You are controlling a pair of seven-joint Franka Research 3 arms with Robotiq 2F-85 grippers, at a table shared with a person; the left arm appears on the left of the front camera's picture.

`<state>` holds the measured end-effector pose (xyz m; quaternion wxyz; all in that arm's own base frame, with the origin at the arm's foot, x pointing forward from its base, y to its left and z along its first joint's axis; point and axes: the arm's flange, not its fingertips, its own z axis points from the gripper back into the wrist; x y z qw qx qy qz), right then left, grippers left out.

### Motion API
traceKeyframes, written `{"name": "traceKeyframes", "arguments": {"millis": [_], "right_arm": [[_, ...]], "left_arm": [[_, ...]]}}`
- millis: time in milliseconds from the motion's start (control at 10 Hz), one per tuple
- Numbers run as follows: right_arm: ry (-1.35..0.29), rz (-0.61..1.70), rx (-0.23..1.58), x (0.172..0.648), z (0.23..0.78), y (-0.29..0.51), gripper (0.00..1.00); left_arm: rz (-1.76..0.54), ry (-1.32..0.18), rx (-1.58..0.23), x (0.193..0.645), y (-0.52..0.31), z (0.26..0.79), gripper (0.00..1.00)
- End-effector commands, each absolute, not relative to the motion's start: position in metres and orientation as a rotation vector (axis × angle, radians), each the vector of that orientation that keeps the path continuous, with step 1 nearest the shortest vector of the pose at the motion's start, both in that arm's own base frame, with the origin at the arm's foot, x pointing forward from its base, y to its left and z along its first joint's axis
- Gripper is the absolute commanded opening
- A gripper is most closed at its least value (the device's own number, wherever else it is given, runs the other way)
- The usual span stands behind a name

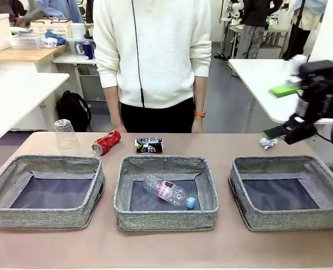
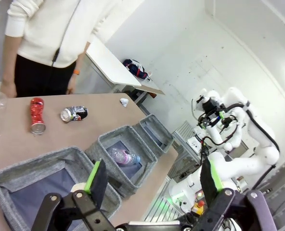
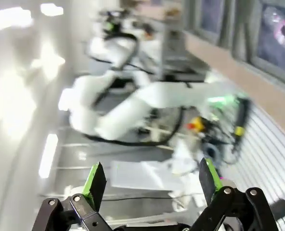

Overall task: Sort the waste into the appropriate baskets.
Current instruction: Place the picked waste into the Fabric basket indicated by the person, then pick up the waste item pointed out by the person.

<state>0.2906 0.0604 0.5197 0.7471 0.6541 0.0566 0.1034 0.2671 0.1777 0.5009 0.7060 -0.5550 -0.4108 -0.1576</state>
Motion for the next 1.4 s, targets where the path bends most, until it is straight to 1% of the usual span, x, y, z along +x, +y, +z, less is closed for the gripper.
{"name": "traceKeyframes", "arguments": {"millis": [0, 100, 200, 300, 400, 500, 1300], "right_arm": [[0.031, 0.148, 1.708, 0.309, 0.484, 0.025, 1.0], [-0.042, 0.083, 1.746, 0.309, 0.473, 0.012, 1.0], [-0.039, -0.075, 1.748, 0.309, 0.465, 0.008, 1.0], [-0.073, -0.215, 1.736, 0.308, 0.46, 0.008, 1.0], [-0.082, -0.444, 1.599, 0.307, 0.46, 0.013, 1.0], [-0.04, -0.095, 1.743, 0.339, 0.464, -0.028, 1.0], [-0.04, -0.095, 1.743, 0.339, 0.464, -0.028, 1.0]], "left_arm": [[-0.363, -0.94, -1.242, 0.268, 0.177, 0.502, 1.0], [-0.363, -0.94, -1.242, 0.268, 0.177, 0.502, 1.0], [-0.363, -0.94, -1.242, 0.268, 0.177, 0.502, 1.0], [-0.363, -0.94, -1.242, 0.268, 0.177, 0.502, 1.0], [-0.363, -0.94, -1.242, 0.268, 0.177, 0.502, 1.0], [-0.363, -0.94, -1.242, 0.268, 0.177, 0.502, 1.0], [-0.363, -0.94, -1.242, 0.268, 0.177, 0.502, 1.0]]}}
